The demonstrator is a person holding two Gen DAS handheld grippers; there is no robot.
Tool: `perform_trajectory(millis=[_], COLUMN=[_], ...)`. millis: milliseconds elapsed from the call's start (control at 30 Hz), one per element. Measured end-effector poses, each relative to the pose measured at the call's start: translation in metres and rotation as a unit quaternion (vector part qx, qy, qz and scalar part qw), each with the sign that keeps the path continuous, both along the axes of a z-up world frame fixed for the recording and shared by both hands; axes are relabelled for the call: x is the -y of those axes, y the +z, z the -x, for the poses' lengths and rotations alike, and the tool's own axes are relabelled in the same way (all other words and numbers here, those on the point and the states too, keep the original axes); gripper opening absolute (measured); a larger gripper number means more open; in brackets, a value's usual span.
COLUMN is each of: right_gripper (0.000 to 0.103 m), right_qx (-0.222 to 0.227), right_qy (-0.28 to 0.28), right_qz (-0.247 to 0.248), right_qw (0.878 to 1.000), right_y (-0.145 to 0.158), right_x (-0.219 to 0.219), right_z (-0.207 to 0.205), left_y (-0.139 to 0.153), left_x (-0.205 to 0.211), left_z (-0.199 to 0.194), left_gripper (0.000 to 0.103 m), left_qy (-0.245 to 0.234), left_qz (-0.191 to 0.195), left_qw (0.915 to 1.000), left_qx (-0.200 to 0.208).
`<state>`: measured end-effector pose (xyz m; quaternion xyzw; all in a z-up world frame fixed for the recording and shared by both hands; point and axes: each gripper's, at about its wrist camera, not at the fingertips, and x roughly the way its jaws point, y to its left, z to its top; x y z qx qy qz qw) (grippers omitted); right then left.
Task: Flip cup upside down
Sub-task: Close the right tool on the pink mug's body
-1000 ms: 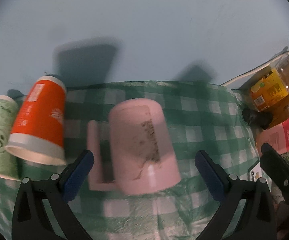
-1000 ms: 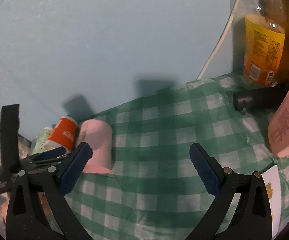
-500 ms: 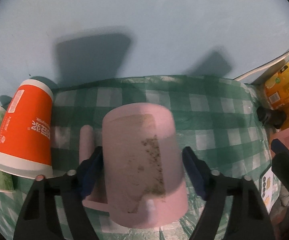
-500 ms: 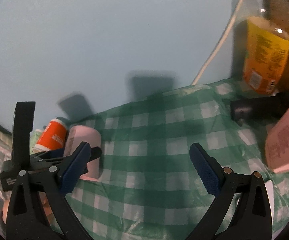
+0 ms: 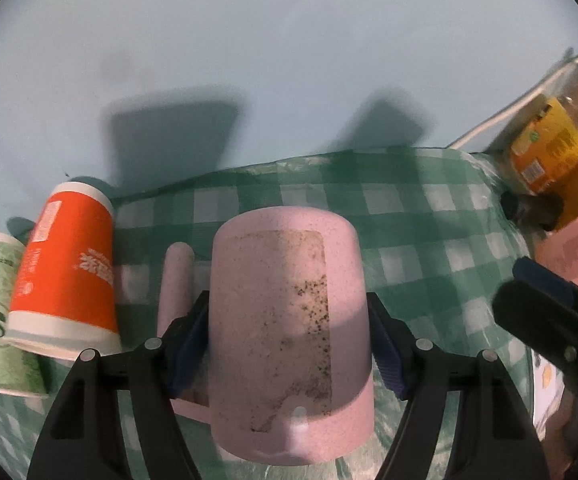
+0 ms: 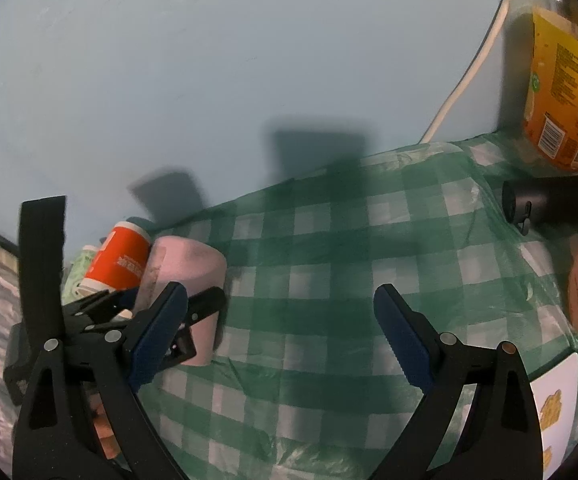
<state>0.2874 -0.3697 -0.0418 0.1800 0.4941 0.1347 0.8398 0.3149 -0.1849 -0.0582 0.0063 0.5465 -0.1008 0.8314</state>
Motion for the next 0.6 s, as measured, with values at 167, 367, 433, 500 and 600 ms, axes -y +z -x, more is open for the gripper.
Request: perform_trajectory(millis=[167,367,433,500,600], right_gripper=[0.095,0.095,0.095,0.095,0.095], right_qx=[0.013,0.026,0.025,0.020,0.013], right_qy=[0.000,0.015,0.025,0.035,0.051], right_qz=[-0.012,-0.026,-0.035,-0.044,-0.046], right_qw=[1.000,0.999,0.999,0.998,0.998], right_y=[0.010,0.024,0.024,0.023,0.019], right_x=[0.005,-0.002,-0.009,-0.016,-0.028], right_z=[0.012,0.037,0.046,0.055,0.067], left_y=[0.017,0.032,0.034,0.036,0.033], left_x=[-0.001,-0.017,-0.025,-0.037,-0.051], left_z=[0.022,0.061,0.072,0.085,0.102], left_gripper=[0.074,0.074,0.074,0.074,0.074], left_qy=[-0.028,-0.057,-0.061,-0.058,-0.051], left_qz=[0.013,0.034,0.039,0.042,0.041], left_qw=[0.9995,0.9978,0.9974,0.9974,0.9978], left_qx=[0.005,0.007,0.005,0.008,0.008])
